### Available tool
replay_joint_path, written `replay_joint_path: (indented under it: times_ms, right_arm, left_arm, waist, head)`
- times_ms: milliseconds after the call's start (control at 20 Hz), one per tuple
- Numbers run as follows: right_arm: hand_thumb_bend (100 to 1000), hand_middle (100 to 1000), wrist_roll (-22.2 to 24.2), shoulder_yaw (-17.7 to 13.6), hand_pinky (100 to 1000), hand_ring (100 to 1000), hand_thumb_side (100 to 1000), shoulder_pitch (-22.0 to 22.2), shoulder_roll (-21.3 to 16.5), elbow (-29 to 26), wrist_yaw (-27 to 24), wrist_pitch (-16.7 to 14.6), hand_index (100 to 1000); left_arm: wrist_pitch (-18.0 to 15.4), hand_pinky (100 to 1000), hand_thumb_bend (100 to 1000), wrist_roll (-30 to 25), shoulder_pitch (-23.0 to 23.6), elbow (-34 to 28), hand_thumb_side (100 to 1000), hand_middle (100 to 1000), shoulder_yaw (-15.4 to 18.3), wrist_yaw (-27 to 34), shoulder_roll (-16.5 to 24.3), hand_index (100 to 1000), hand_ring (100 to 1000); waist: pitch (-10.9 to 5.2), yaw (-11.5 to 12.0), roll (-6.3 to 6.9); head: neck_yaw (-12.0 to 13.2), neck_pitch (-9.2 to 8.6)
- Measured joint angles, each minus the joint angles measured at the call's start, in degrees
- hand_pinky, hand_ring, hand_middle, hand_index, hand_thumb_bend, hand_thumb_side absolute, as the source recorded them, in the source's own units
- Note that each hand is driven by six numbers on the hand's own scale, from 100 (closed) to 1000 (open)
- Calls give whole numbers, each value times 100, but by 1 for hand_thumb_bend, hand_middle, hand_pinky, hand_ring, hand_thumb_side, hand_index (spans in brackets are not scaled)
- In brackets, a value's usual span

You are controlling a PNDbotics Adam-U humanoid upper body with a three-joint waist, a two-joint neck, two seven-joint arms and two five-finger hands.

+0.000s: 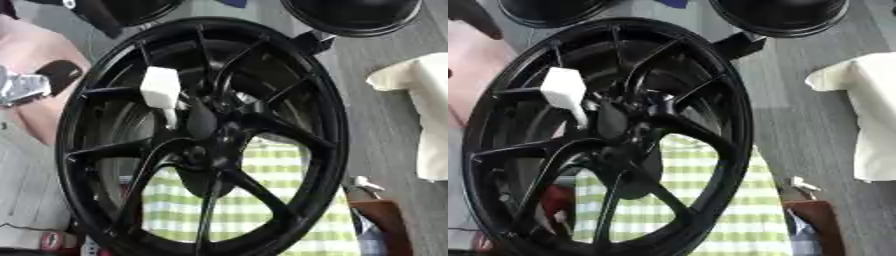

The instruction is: Pull the pin out of the wheel hub.

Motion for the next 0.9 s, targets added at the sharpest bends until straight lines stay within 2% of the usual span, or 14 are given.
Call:
replay_joint_path:
  times_ms: [50,150,200,350,600,700,900]
  right_arm:
    - [100,677,7,5,991,817,584,-11,7,8,-1,5,627]
    - [100,678,22,17,991,817,586,-28,28,20,-2,18,627]
    - [100,676,27,26,992,817,592,-39,39,21,-2,21,626]
    - [100,674,51,29,993,816,598,-43,45,26,-2,42,625]
    - [100,670,85,32,996,813,613,-90,90,54,-2,80,622]
    - [100,669,99,38,997,812,616,-95,93,58,-2,101,621]
    - [100,667,125,66,998,811,620,-134,112,77,-2,128,619]
  left_arm:
    - [83,966,150,6,-32,0,580,806,-38,-30,-40,915,875]
    - [226,970,177,-8,-88,0,583,807,-101,-105,-124,917,878]
    - [286,988,236,-19,-110,0,608,813,-124,-152,-157,927,889]
    - [453,1000,291,-55,-161,0,636,826,-181,-317,-269,938,904]
    - [687,1000,431,-229,-183,1,713,858,-249,-604,-414,972,944]
    - [731,1000,443,-334,-185,1,715,866,-254,-686,-459,980,955]
    - [823,1000,397,-487,-204,1,708,862,-256,-810,-547,980,951]
  waist:
    - [2,-14,3]
    - [7,-21,13]
    - [14,-27,17]
    - [46,-66,22]
    - [91,-95,32]
    - [122,-97,33]
    - [143,-98,35]
  head:
    - [9,-6]
    - [24,-15]
    - [36,-26]
    - [82,-33]
    - [134,-36]
    - [151,-37]
    - [162,-39]
